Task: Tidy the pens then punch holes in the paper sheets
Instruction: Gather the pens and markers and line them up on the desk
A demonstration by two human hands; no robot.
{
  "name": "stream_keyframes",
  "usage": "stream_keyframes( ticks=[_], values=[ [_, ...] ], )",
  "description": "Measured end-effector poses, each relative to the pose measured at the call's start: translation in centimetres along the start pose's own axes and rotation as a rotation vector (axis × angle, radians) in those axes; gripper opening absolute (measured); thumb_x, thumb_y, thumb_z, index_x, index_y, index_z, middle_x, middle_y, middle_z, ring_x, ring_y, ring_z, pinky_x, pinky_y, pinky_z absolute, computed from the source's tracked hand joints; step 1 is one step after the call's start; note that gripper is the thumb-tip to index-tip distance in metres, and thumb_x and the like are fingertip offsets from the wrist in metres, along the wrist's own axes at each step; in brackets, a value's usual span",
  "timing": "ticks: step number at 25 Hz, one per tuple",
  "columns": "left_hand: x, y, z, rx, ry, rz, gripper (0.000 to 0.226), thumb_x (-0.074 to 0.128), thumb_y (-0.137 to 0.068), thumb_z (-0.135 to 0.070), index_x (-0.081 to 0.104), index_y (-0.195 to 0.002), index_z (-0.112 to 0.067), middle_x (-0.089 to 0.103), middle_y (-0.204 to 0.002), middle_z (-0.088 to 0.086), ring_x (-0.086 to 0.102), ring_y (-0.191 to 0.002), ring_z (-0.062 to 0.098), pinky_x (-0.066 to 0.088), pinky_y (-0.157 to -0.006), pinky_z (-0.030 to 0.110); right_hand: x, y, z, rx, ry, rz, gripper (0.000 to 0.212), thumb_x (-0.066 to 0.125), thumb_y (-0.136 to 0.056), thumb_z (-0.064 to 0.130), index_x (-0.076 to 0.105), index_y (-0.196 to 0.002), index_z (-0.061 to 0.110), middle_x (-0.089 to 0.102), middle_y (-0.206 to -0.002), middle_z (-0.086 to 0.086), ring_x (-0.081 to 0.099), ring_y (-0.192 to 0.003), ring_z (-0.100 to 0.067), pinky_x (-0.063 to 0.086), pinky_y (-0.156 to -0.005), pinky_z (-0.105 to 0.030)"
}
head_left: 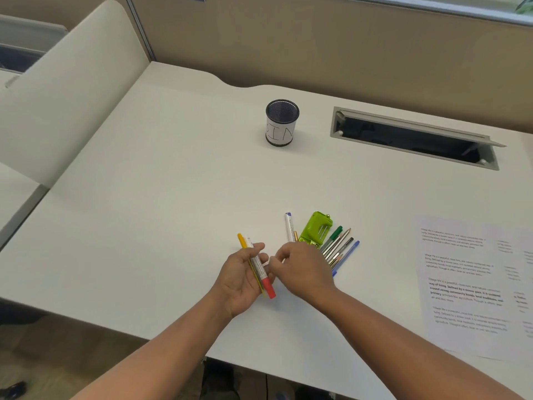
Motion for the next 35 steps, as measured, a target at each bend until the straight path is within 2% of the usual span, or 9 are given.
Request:
stream_keyframes(
  ticks=[3,6,11,16,20,25,29,31,35],
  values=[
    [-0.2,-0.3,0.2,0.007,0.022,-0.036,0.02,0.047,-0.096,-0.004,0.059,-0.112,-0.008,0.061,-0.074,0.009,0.064,-0.063,0.025,0.054,-0.068,0.037,-1.1,-0.5,-2.9,0.053,0.198,-0.07,0.023,0.056,-0.082,0.042,0.063,-0.073,0.022,0.065,-0.071,0.006,0.062,-0.07,-0.02,0.044,-0.056,-0.027],
    [-0.2,-0.3,0.2,0.005,0.014,-0.033,0.024,0.049,-0.093,-0.001,0.06,-0.113,-0.008,0.064,-0.073,0.009,0.066,-0.062,0.024,0.056,-0.066,0.037,-1.1,-1.2,-4.6,0.095,0.305,-0.005,0.023,0.058,-0.084,0.042,0.06,-0.077,0.021,0.061,-0.074,0.004,0.061,-0.071,-0.022,0.043,-0.056,-0.028],
    [-0.3,-0.5,0.2,0.017,0.014,-0.058,0.027,0.05,-0.091,0.0,0.061,-0.115,-0.007,0.065,-0.078,0.01,0.066,-0.064,0.024,0.056,-0.068,0.04,0.0,-1.6,-5.4,0.142,0.298,0.062,0.026,0.067,-0.079,0.04,0.057,-0.068,0.019,0.058,-0.067,0.005,0.059,-0.064,-0.018,0.036,-0.051,-0.024],
    [-0.2,-0.1,0.1,0.017,-0.007,-0.049,0.027,0.05,-0.09,-0.003,0.061,-0.115,-0.007,0.066,-0.082,0.01,0.067,-0.065,0.024,0.055,-0.069,0.039,-0.6,-1.1,-5.2,0.231,0.138,0.111,0.029,0.064,-0.074,0.041,0.054,-0.06,0.017,0.055,-0.058,0.004,0.056,-0.058,-0.017,0.039,-0.052,-0.025],
    [0.2,0.0,0.0,-0.003,-0.027,0.031,0.042,0.07,-0.074,-0.022,0.061,-0.113,-0.007,0.067,-0.085,0.011,0.066,-0.074,0.027,0.053,-0.074,0.041,-1.8,0.3,-3.6,0.17,0.072,0.048,0.032,0.061,-0.069,0.042,0.061,-0.06,0.011,0.064,-0.059,-0.003,0.063,-0.06,-0.021,0.047,-0.053,-0.03],
    [0.8,0.1,0.4,-0.034,-0.043,0.12,0.057,0.069,-0.086,-0.055,0.062,-0.118,-0.008,0.071,-0.092,0.013,0.07,-0.079,0.03,0.052,-0.076,0.043,-1.3,1.5,0.5,-0.005,-0.14,0.132,0.024,0.065,-0.073,0.039,0.07,-0.062,0.018,0.07,-0.06,0.003,0.068,-0.062,-0.011,0.058,-0.062,-0.033],
    [1.0,0.3,0.6,-0.036,-0.063,0.091,0.03,0.077,-0.08,-0.03,0.067,-0.101,-0.011,0.072,-0.083,0.012,0.071,-0.072,0.026,0.055,-0.073,0.038,-0.1,1.5,1.2,-0.12,-0.038,0.103,0.027,0.059,-0.081,0.047,0.064,-0.064,0.027,0.066,-0.061,0.006,0.064,-0.063,-0.012,0.051,-0.057,-0.029],
    [0.4,-0.2,0.6,-0.004,-0.023,-0.023,0.014,0.065,-0.093,-0.016,0.067,-0.105,-0.011,0.072,-0.082,0.01,0.07,-0.073,0.026,0.056,-0.075,0.041,0.0,0.5,0.0,-0.081,-0.02,0.0,0.032,0.054,-0.085,0.05,0.064,-0.069,0.025,0.065,-0.065,0.006,0.063,-0.065,-0.014,0.053,-0.059,-0.031],
    [-0.9,-0.5,0.2,0.015,0.005,-0.098,0.02,0.055,-0.097,-0.007,0.065,-0.113,-0.011,0.073,-0.078,0.008,0.072,-0.071,0.025,0.058,-0.07,0.041,0.2,-1.7,-2.9,0.041,0.207,-0.06,0.039,0.052,-0.09,0.053,0.049,-0.068,0.021,0.055,-0.067,0.004,0.057,-0.065,-0.022,0.043,-0.054,-0.031]
  ],
)
Point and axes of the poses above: each hand's wrist, its own y-axis away from the middle knuckle, its own x-axis out of the palm, z = x × y, the point moved 2 cm from there along -y, towards the middle knuckle
